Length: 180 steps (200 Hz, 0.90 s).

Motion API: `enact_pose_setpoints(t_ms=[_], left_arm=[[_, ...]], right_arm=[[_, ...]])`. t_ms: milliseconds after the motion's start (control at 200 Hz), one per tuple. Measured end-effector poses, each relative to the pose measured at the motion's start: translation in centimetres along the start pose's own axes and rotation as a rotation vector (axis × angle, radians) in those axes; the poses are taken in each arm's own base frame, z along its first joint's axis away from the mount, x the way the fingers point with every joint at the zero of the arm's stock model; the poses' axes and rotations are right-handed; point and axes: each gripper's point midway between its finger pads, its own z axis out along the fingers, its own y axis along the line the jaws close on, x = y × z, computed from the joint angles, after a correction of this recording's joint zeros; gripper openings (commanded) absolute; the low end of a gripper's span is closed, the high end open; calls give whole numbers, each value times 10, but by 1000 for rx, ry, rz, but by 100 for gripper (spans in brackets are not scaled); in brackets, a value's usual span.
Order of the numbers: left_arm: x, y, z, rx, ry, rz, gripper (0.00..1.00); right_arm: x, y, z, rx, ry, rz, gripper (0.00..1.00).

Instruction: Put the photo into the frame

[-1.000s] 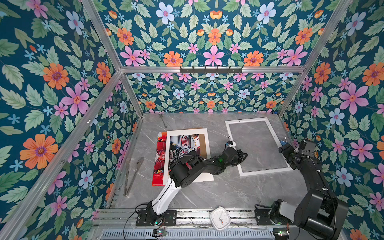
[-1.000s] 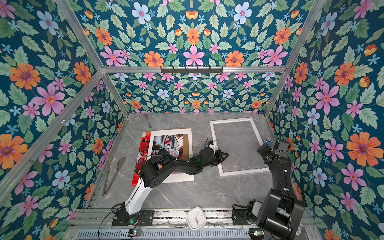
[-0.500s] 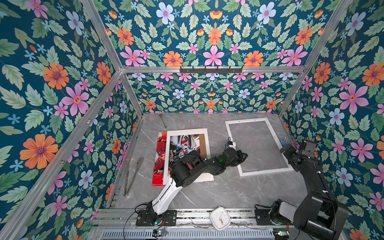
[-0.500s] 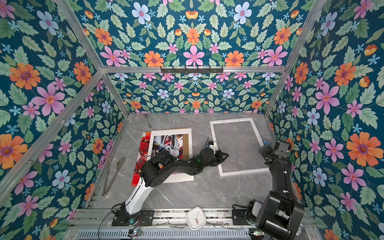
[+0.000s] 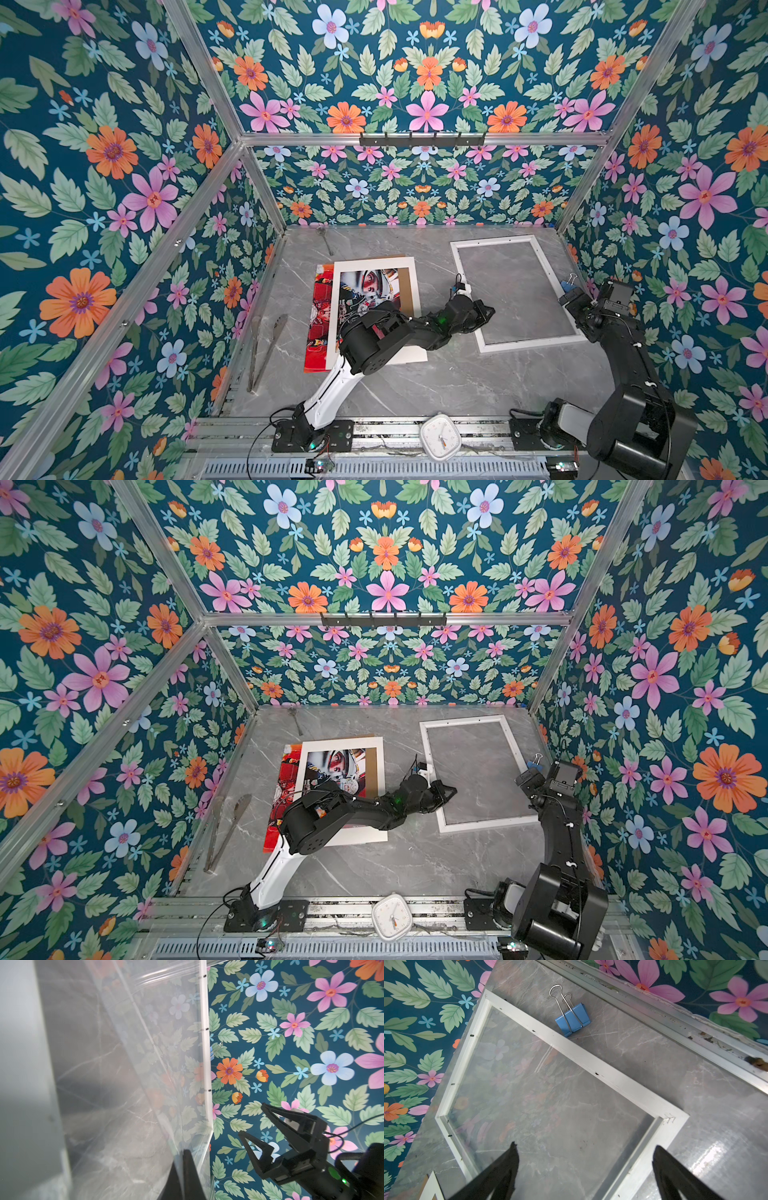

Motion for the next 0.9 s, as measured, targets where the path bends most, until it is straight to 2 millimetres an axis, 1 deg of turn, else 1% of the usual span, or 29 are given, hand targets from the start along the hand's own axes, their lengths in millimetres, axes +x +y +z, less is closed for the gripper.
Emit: enact_pose_setpoints(t_ms=[250, 390, 625, 705, 800, 900], left_arm=[[-2, -5, 2, -3, 0, 16, 0], [-1, -1, 6, -7, 2, 15, 0], [-1, -3, 6, -4, 1, 15, 0], [-1, -1, 5, -8, 1, 15, 10], [1, 3, 4, -16, 6, 14, 25], [1, 4, 3, -20, 6, 14, 38]], right_arm=[[2, 4, 1, -24, 15, 0, 99], [4, 6, 2, -33, 25, 1, 99], [5, 7, 3, -43, 35, 1, 99], [5, 8, 4, -47, 35, 1, 99], [7, 8, 5, -50, 37, 1, 99], [8, 8, 5, -54, 40, 1, 99]])
